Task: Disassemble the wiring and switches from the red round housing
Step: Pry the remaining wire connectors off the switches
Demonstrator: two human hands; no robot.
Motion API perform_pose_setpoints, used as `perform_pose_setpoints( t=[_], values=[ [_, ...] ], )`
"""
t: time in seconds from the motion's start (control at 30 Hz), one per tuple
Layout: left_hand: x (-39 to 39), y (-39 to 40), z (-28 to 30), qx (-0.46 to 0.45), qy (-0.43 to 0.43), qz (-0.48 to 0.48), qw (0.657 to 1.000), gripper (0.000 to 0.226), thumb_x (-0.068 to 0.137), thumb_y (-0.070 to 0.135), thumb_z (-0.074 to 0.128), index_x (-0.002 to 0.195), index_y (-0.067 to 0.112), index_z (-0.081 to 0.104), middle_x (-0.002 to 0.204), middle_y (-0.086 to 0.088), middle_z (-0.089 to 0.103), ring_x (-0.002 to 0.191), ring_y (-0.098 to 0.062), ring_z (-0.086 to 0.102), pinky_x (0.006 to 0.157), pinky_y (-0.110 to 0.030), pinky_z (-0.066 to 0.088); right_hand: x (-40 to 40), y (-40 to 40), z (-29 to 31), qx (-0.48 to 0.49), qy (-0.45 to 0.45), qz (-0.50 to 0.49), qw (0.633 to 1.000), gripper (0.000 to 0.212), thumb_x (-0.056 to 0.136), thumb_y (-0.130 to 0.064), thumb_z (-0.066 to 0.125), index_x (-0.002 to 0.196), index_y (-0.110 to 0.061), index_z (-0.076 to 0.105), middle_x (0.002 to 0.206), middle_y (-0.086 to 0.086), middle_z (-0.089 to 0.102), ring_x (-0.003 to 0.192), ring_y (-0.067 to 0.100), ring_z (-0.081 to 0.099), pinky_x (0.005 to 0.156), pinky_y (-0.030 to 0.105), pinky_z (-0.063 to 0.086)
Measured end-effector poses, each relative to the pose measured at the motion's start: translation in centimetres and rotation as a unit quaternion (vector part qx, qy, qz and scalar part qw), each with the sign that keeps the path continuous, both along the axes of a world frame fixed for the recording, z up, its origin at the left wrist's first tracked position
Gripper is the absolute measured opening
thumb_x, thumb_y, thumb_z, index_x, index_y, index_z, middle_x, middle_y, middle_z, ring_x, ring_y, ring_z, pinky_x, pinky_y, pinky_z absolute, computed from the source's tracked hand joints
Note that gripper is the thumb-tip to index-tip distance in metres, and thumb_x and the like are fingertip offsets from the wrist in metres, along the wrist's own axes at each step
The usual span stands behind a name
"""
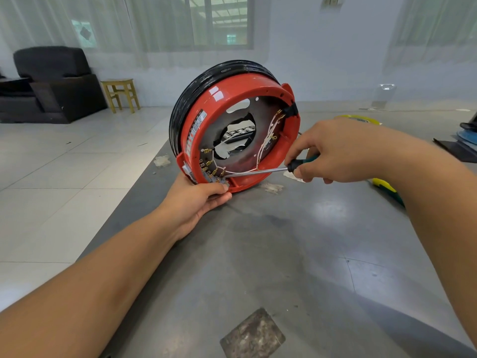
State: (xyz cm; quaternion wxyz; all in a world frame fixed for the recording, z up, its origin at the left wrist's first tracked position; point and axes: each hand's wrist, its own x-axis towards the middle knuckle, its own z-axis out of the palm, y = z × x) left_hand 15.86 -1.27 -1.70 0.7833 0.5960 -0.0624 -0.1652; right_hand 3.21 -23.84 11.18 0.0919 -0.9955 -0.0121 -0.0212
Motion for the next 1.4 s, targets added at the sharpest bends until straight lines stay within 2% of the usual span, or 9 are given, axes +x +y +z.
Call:
perform_pose_setpoints(
  t=[0.3, 0.43, 0.53, 0.77, 0.93, 1.03, 1.13, 1.3, 1.4],
  values=[
    [-0.3, -0.2, -0.4, -0.021, -0.036, 0.014, 0.999, 0.06, 0.084, -0.018, 0.076, 0.135, 0.009, 0.059, 0.121, -0.013, 0.076, 0.104, -0.029, 0.078, 0.076, -0.032, 0.065, -0.5, 0.7, 0.2, -0.037, -0.03, 0.008, 0.999, 0.012, 0.092, -0.036, 0.069, 0.098, -0.045, 0.074, 0.067, -0.028, 0.069, 0.061, -0.02, 0.056, 0.057, 0.021, 0.04],
    [-0.3, -0.2, -0.5, -0.014, -0.044, 0.022, 0.999, 0.062, 0.084, -0.017, 0.075, 0.137, 0.009, 0.057, 0.124, -0.013, 0.075, 0.105, -0.031, 0.077, 0.076, -0.031, 0.065, -0.7, 1.3, 0.3, -0.061, -0.049, 0.008, 0.997, 0.014, 0.092, -0.039, 0.067, 0.101, -0.046, 0.075, 0.072, -0.019, 0.071, 0.074, -0.003, 0.061, 0.065, 0.024, 0.049],
    [-0.3, -0.2, -0.4, -0.01, -0.039, 0.03, 0.999, 0.06, 0.084, -0.016, 0.075, 0.136, 0.007, 0.058, 0.124, -0.015, 0.074, 0.105, -0.033, 0.077, 0.073, -0.029, 0.064, -1.0, 1.6, 0.2, -0.085, -0.058, 0.017, 0.994, 0.016, 0.092, -0.038, 0.065, 0.103, -0.044, 0.076, 0.076, -0.018, 0.068, 0.08, 0.005, 0.061, 0.063, 0.022, 0.047],
    [-0.2, 0.0, -0.2, -0.014, -0.005, 0.048, 0.999, 0.042, 0.087, -0.014, 0.073, 0.127, -0.006, 0.064, 0.109, -0.024, 0.078, 0.085, -0.029, 0.08, 0.064, -0.023, 0.061, -1.4, 2.3, -0.2, -0.095, -0.089, 0.013, 0.991, 0.015, 0.092, -0.04, 0.065, 0.102, -0.042, 0.076, 0.076, -0.016, 0.061, 0.068, 0.0, 0.048, 0.062, 0.032, 0.049],
    [-0.4, 0.0, -0.1, -0.016, -0.001, 0.065, 0.998, 0.038, 0.089, -0.012, 0.072, 0.126, -0.006, 0.064, 0.104, -0.024, 0.079, 0.085, -0.031, 0.081, 0.061, -0.022, 0.06, -1.5, 2.7, -0.1, -0.118, -0.094, 0.009, 0.988, 0.016, 0.093, -0.042, 0.062, 0.103, -0.043, 0.074, 0.075, -0.012, 0.057, 0.068, 0.002, 0.045, 0.058, 0.031, 0.045],
    [-0.5, -0.1, -0.1, -0.015, -0.001, 0.069, 0.997, 0.033, 0.09, -0.01, 0.072, 0.122, -0.007, 0.067, 0.1, -0.021, 0.08, 0.085, -0.029, 0.081, 0.061, -0.021, 0.06, -1.5, 2.9, -0.1, -0.123, -0.094, 0.01, 0.988, 0.016, 0.094, -0.041, 0.061, 0.102, -0.038, 0.074, 0.075, -0.008, 0.058, 0.068, 0.004, 0.045, 0.062, 0.034, 0.05],
    [-0.5, 0.0, 0.0, -0.033, 0.015, 0.076, 0.996, 0.029, 0.091, -0.007, 0.072, 0.119, -0.011, 0.068, 0.093, -0.02, 0.08, 0.079, -0.025, 0.08, 0.06, -0.02, 0.06, -1.2, 3.3, -0.6, -0.122, -0.098, 0.017, 0.987, 0.016, 0.096, -0.039, 0.061, 0.102, -0.033, 0.075, 0.069, -0.012, 0.053, 0.067, 0.003, 0.04, 0.055, 0.031, 0.039],
    [-0.3, 0.2, 0.1, -0.051, 0.037, 0.079, 0.995, 0.026, 0.092, -0.007, 0.071, 0.116, -0.014, 0.068, 0.085, -0.018, 0.079, 0.076, -0.023, 0.08, 0.059, -0.02, 0.059, -1.0, 4.4, -1.3, -0.13, -0.085, 0.018, 0.988, 0.017, 0.097, -0.041, 0.057, 0.101, -0.036, 0.072, 0.072, -0.009, 0.051, 0.077, 0.017, 0.055, 0.05, 0.026, 0.029],
    [-0.3, 0.3, 0.1, -0.057, 0.039, 0.075, 0.995, 0.021, 0.092, -0.006, 0.072, 0.112, -0.012, 0.07, 0.086, -0.018, 0.079, 0.078, -0.024, 0.08, 0.059, -0.02, 0.059, -1.2, 4.5, -1.1, -0.13, -0.076, 0.021, 0.988, 0.017, 0.098, -0.041, 0.056, 0.099, -0.034, 0.072, 0.072, -0.011, 0.053, 0.07, 0.009, 0.053, 0.05, 0.026, 0.032]
  ],
)
